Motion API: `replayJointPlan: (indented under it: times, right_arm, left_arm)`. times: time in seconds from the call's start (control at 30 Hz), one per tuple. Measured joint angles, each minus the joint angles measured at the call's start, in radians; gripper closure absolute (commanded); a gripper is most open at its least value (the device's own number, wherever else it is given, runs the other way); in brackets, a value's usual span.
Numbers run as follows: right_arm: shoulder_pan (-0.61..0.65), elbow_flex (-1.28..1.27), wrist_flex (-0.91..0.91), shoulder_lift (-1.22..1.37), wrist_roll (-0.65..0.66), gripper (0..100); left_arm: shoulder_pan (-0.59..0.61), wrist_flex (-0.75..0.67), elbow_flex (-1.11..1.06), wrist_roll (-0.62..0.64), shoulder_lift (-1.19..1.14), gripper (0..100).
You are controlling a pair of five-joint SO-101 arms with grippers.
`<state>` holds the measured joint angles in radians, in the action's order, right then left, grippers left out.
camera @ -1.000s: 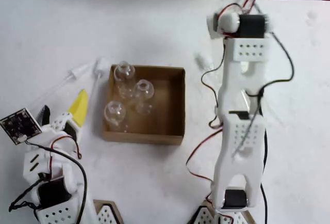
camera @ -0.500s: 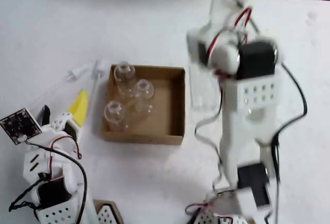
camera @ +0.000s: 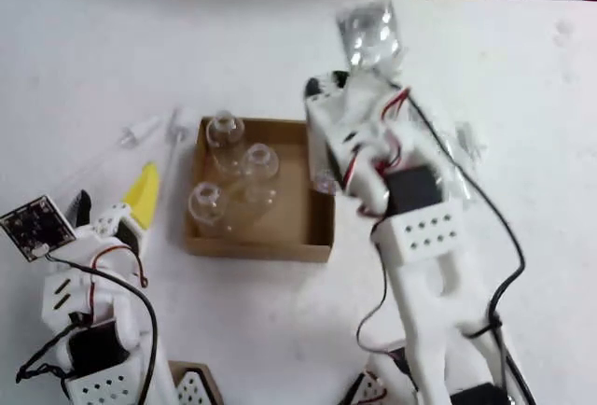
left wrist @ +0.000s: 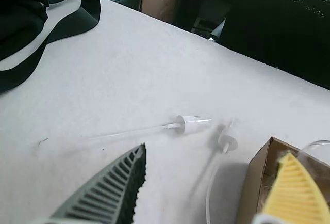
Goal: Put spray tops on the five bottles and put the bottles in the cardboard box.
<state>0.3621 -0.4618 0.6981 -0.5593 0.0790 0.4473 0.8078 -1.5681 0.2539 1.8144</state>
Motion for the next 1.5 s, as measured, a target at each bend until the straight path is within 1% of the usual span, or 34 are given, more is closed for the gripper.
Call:
replayJointPlan:
  times: [0.13,0.27,0.43,0.57,0.67,0.93,1.2,1.5]
  right_arm:
    - [0.046,-0.242,-0.325,-0.055,0.000,98.3]
    - [0.040,-0.440,-0.631,-0.064,0.000,98.3]
    - [0.051,-0.621,-0.933,-0.064,0.000,98.3]
    - [0.048,-0.654,-1.014,-0.058,0.000,98.3]
    - [0.048,-0.660,-1.068,0.011,0.000,98.3]
    - [-0.006,-0.661,-1.419,0.281,0.000,98.3]
    - [-0.005,-0.661,-1.654,0.479,0.000,98.3]
    - [-0.005,-0.661,-1.843,0.640,0.000,98.3]
  left_arm:
    - [0.000,0.000,0.000,0.000,0.000,63]
    - [0.000,0.000,0.000,0.000,0.000,63]
    - [0.000,0.000,0.000,0.000,0.000,63]
    - [0.000,0.000,0.000,0.000,0.000,63]
    - [0.000,0.000,0.000,0.000,0.000,63]
    - [0.000,0.000,0.000,0.000,0.000,63]
    - [0.000,0.000,0.000,0.000,0.000,63]
    - [0.000,0.000,0.000,0.000,0.000,63]
